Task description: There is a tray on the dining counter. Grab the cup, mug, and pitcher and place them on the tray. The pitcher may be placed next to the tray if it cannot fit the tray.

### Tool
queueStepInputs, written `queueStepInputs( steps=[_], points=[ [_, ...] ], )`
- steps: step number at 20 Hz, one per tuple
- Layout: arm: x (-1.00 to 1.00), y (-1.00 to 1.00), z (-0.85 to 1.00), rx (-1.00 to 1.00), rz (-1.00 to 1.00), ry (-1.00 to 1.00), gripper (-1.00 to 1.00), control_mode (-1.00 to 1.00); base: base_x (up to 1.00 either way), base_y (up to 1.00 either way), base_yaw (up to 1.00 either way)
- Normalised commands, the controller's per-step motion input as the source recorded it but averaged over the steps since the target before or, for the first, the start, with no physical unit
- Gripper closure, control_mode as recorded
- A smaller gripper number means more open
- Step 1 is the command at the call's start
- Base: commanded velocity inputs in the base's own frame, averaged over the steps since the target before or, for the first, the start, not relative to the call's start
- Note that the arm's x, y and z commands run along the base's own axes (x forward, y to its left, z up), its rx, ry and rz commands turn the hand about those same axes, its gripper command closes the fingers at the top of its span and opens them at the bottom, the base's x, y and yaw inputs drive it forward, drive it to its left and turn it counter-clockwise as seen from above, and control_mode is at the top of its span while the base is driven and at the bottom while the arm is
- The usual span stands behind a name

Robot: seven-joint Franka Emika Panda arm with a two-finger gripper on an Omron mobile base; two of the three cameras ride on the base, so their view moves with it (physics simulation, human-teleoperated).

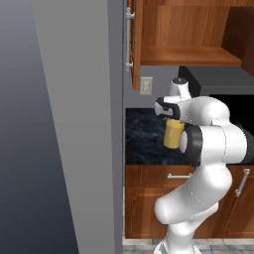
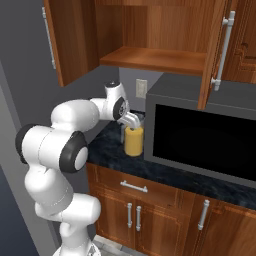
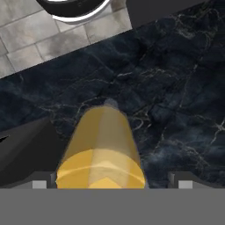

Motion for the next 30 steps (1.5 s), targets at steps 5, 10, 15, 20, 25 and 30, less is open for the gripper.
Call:
queueStepInputs(
  steps=[5,10,15,20,25,30],
  points=[
    [-0.18,0.0,-0.07,0.0,0.0,-0.14,-1.0,-1.0,0.0,0.0,0.0],
    [-0.01,0.0,-0.17,0.0,0.0,-0.08,-1.0,-1.0,0.0,0.0,0.0],
    [0.01,0.0,-0.07,0.0,0.0,-0.05,-1.0,-1.0,0.0,0.0,0.0],
    [0.03,0.0,0.0,0.0,0.0,-0.02,-1.0,-1.0,0.0,0.0,0.0],
    [0.0,0.0,0.0,0.0,-0.01,0.0,-1.0,-1.0,0.0,0.0,0.0],
    [0.0,0.0,0.0,0.0,-0.04,0.0,-1.0,-1.0,0.0,0.0,0.0]
  ],
)
